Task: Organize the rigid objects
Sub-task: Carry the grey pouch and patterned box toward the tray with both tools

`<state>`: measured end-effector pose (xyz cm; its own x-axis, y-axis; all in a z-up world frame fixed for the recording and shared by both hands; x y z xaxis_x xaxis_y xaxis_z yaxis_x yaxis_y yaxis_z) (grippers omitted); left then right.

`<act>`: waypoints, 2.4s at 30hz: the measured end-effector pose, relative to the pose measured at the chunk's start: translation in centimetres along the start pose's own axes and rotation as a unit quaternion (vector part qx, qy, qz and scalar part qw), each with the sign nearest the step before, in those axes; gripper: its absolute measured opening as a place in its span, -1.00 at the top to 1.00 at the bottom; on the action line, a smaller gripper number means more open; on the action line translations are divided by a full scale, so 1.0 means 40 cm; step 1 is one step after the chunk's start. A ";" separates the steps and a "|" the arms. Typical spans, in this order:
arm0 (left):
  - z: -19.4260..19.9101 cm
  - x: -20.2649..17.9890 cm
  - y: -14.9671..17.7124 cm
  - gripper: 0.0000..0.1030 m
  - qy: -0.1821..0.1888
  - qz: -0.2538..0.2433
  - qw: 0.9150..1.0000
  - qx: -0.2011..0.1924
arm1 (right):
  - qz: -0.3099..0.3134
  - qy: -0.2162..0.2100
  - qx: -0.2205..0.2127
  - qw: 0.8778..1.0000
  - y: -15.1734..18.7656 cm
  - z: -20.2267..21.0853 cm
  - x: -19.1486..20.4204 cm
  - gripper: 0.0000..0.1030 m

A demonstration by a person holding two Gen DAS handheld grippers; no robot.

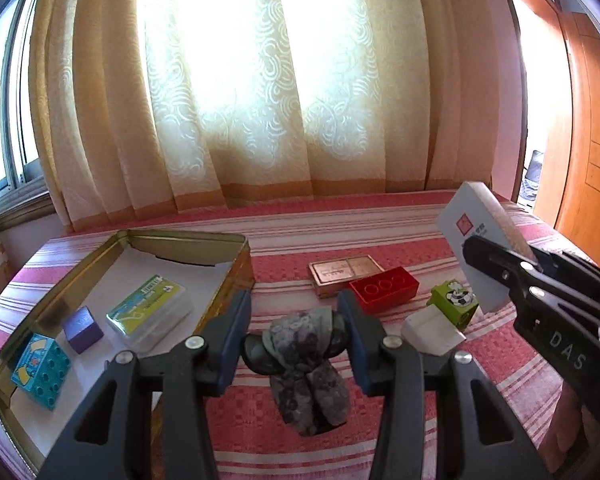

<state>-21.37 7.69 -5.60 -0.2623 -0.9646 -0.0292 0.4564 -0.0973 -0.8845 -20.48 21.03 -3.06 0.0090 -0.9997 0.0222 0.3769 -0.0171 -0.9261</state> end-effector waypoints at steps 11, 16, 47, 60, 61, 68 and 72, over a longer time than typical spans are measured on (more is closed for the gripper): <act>0.023 0.009 0.003 0.13 -0.001 0.008 1.000 -0.013 | 0.030 -0.012 -0.029 0.999 -0.003 0.039 0.042 0.46; 0.041 0.021 0.008 0.12 0.002 0.014 1.000 -0.019 | 0.029 -0.014 -0.030 0.999 -0.005 0.041 0.045 0.46; 0.091 0.029 0.009 0.13 -0.010 0.013 0.999 -0.048 | 0.047 -0.040 -0.053 0.997 0.009 0.094 0.081 0.46; 0.110 0.033 0.012 0.13 -0.012 0.011 0.998 -0.058 | 0.050 -0.046 -0.064 0.996 0.008 0.107 0.087 0.46; 0.112 0.033 0.012 0.13 -0.013 0.012 0.998 -0.059 | 0.051 -0.046 -0.064 0.996 0.008 0.106 0.087 0.46; 0.127 0.039 0.014 0.13 -0.012 0.014 0.998 -0.064 | 0.051 -0.047 -0.065 0.995 0.007 0.109 0.090 0.46; 0.132 0.042 0.016 0.12 -0.012 0.015 0.998 -0.065 | 0.051 -0.047 -0.066 0.995 0.007 0.111 0.092 0.46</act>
<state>-17.02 4.72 -3.76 -0.2287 -0.9724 -0.0470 0.3483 -0.0367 -0.9366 -16.23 17.40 -1.57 0.1310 -0.9903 -0.0455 0.2447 0.0767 -0.9666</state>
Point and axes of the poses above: each gripper's, at about its wrist camera, not at the fingertips, and z roughly against the way its jaws point, x to its left, y to its underside, the point moved 8 cm from there along -z, roughly the way its jaws point, and after that the axes turned 8 degrees about y, right-handed, at the moved point
